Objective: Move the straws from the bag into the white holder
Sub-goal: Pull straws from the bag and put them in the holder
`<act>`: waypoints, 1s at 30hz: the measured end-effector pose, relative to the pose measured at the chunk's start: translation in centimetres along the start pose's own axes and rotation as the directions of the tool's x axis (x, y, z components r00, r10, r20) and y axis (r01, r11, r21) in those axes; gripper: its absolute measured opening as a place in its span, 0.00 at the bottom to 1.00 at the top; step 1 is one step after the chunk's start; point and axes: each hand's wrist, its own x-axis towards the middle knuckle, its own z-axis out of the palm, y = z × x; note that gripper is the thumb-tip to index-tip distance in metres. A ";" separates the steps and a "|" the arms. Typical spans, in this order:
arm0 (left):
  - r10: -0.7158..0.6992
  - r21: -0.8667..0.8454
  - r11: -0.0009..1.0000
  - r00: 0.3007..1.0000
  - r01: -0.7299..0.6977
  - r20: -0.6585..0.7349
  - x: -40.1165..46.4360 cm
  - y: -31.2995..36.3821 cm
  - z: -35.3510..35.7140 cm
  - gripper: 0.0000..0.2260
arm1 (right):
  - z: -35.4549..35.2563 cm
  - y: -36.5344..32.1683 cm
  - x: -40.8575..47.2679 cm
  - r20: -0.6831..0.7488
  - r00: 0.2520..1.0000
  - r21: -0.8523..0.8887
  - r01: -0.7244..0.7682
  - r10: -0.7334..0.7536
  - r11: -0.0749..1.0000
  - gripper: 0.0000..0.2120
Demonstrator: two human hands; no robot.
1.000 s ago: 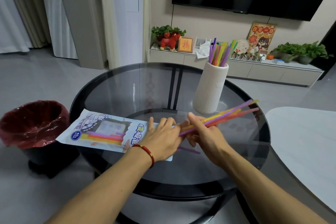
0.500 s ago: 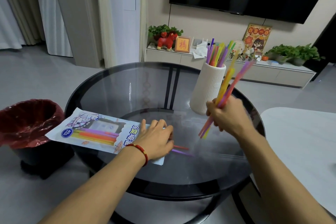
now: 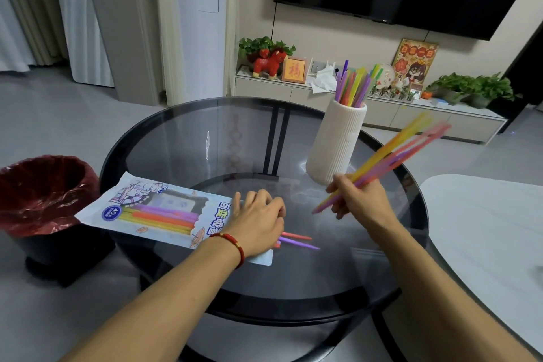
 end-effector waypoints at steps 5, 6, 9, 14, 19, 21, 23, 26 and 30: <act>-0.039 -0.048 0.998 0.976 0.030 -0.216 1.2 0.7 -0.2 0.09 | -1.6 -3.1 1.9 -0.180 0.983 0.401 0.042 0.034 0.915 0.11; -0.044 -0.039 0.999 0.964 0.035 -0.262 1.3 0.9 -0.4 0.10 | -2.3 -4.1 2.6 -0.216 0.976 0.457 0.068 0.036 0.887 0.11; -0.052 -0.048 0.998 0.954 0.039 -0.296 1.3 1.3 -0.6 0.10 | -4.7 -7.4 5.3 -0.311 0.950 0.528 0.138 0.040 0.838 0.10; -0.106 -0.060 0.994 0.960 0.094 -0.257 1.3 1.4 -1.0 0.12 | -6.2 -10.8 10.0 -0.509 0.851 0.284 0.306 -0.128 0.909 0.10; -0.113 -0.036 0.994 0.962 0.108 -0.247 1.3 1.8 -1.4 0.17 | -4.7 -11.6 12.2 -0.331 0.935 -0.117 0.091 -0.125 0.989 0.11; -0.119 -0.047 0.993 0.962 0.111 -0.246 1.3 1.8 -1.5 0.17 | -4.6 -12.0 12.6 -0.287 0.952 -0.205 0.046 -0.105 0.978 0.07; -0.125 -0.043 0.992 0.962 0.118 -0.243 1.2 1.9 -1.6 0.17 | -4.8 -12.5 12.8 -0.234 0.970 -0.248 0.004 -0.064 0.969 0.04; -0.135 -0.040 0.991 0.962 0.129 -0.236 1.3 1.8 -1.7 0.19 | -5.4 -13.3 13.0 -0.222 0.975 -0.180 -0.047 0.006 0.982 0.11; -0.142 -0.049 0.990 0.962 0.135 -0.231 1.3 1.8 -1.7 0.19 | -6.3 -14.6 12.9 -0.230 0.971 -0.173 0.017 -0.058 0.985 0.15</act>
